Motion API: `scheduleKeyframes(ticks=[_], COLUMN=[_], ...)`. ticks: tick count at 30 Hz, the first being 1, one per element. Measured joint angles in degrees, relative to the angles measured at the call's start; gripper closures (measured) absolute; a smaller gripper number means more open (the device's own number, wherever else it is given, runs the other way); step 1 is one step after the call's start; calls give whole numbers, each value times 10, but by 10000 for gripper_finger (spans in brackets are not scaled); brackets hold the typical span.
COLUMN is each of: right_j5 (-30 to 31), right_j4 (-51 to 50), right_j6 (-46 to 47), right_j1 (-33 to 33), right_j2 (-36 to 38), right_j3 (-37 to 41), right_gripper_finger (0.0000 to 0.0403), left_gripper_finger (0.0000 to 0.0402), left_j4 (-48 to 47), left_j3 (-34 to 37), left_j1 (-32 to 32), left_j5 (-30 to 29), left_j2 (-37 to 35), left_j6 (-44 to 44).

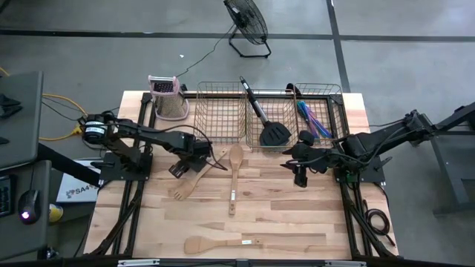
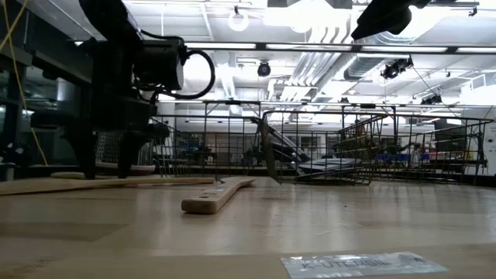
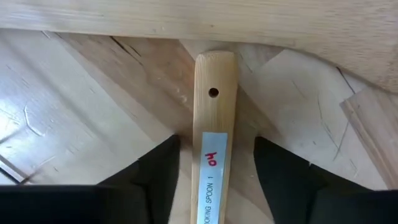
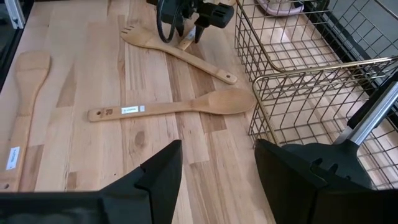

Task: Pick & Place Kitchen Items
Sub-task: Put the wooden slotted turner spatula into the left mesh basket

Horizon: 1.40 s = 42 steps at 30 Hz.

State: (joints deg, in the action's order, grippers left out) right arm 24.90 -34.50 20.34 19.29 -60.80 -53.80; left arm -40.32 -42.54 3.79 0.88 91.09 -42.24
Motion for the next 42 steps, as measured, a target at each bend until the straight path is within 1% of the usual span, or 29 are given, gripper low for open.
scheduleKeyframes(ticks=[9,11,17,29,42], right_j5=[0,1,2,2,2], right_j4=[0,0,0,0,0], right_j6=[0,4,9,11,11], right_j1=[16,20,30,33,33], right_j2=[0,0,0,0,0], right_j3=[0,0,0,0,0], right_gripper_finger=[208,208,208,208,208], left_gripper_finger=[312,328,328,328,328], left_j4=[3,4,2,-43,-64], left_j3=[1,1,0,-52,-58], left_j1=[0,0,0,-1,-2], left_j5=[0,-1,-2,-6,-1], left_j2=[4,4,4,0,-1], left_j6=[0,0,4,20,20])
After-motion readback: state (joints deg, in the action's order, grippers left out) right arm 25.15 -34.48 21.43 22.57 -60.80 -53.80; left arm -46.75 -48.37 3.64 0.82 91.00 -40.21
